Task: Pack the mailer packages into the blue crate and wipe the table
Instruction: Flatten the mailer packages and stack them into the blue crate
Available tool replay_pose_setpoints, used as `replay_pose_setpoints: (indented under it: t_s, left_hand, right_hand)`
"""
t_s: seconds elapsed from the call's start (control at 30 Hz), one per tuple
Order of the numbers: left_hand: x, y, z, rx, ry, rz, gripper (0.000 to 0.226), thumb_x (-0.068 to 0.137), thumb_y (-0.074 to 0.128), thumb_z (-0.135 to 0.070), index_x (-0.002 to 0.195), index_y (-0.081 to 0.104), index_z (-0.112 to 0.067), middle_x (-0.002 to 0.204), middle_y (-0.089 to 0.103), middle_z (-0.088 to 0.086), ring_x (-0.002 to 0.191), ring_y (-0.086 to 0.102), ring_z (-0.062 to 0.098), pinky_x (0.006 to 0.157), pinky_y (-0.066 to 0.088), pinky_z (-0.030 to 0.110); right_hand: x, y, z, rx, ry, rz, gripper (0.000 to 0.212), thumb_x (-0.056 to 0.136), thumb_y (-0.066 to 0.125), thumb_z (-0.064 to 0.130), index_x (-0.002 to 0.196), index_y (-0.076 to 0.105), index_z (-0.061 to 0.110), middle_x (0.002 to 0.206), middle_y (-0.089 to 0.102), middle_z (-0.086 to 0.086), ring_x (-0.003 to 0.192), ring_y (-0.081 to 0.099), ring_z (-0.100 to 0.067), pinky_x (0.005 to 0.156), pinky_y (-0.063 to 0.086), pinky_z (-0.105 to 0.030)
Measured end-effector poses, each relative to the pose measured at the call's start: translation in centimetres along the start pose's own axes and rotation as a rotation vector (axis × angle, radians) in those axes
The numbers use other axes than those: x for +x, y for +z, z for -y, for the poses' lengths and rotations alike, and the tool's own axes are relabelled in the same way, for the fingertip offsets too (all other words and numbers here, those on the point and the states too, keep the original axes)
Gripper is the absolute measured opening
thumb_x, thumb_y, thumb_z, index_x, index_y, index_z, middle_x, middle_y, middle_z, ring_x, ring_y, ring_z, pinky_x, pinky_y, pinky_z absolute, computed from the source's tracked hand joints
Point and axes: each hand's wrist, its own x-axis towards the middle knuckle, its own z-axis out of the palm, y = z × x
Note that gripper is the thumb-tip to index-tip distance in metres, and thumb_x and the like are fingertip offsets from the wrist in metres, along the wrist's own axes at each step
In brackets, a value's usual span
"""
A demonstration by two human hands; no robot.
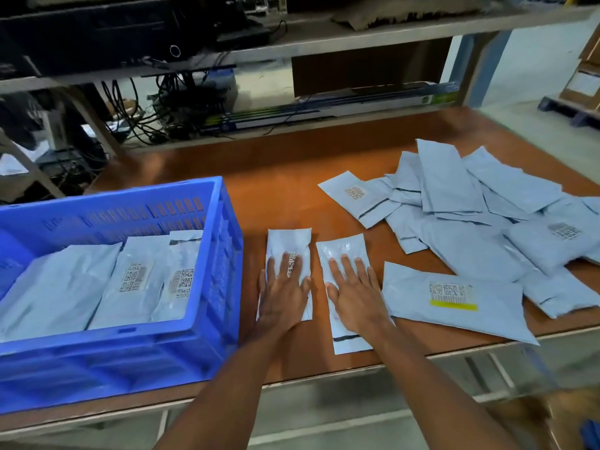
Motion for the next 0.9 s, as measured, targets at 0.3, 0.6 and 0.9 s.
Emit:
replay_pose_setpoints:
  t_s: [0.3,0.6,0.9]
  left_hand:
    - [-0.3,-3.3,-1.2,0.176,0.179,0.046,0.036,0.093,0.044,-0.019,0.122,0.065,-0.014,0.144,0.049,0.014,0.135,0.041,0.04,0.102,0.038,0.054]
    - [2.3,-25.4,2.6,-0.022,0.099,-0.554,0.053,0.097,0.029,-0.034,0.146,0.038,-0.015,0.151,0.04,0.009,0.137,0.034,0.037,0.109,0.034,0.051]
    - [-5.3,-27.7,24.4,0.488,0.214,-0.415,0.043,0.09,0.022,-0.014,0.102,0.06,0.001,0.131,0.048,0.024,0.115,0.047,0.045,0.088,0.038,0.055]
  right_hand:
    - [-0.2,-2.4,1.0,0.076,-0.004,-0.12,0.054,0.105,0.012,0.034,0.157,0.014,0.019,0.164,0.013,-0.003,0.152,0.011,-0.024,0.122,0.007,-0.04]
    - [2.3,-21.1,10.6,0.421,-0.152,-0.581,0.05,0.107,0.022,0.031,0.155,0.024,0.017,0.162,0.023,-0.004,0.15,0.016,-0.026,0.121,0.015,-0.047]
    - [1.7,-20.6,29.4,0.377,-0.441,-0.491,0.043,0.106,0.027,0.031,0.144,0.041,0.016,0.151,0.042,-0.004,0.137,0.037,-0.028,0.111,0.032,-0.052]
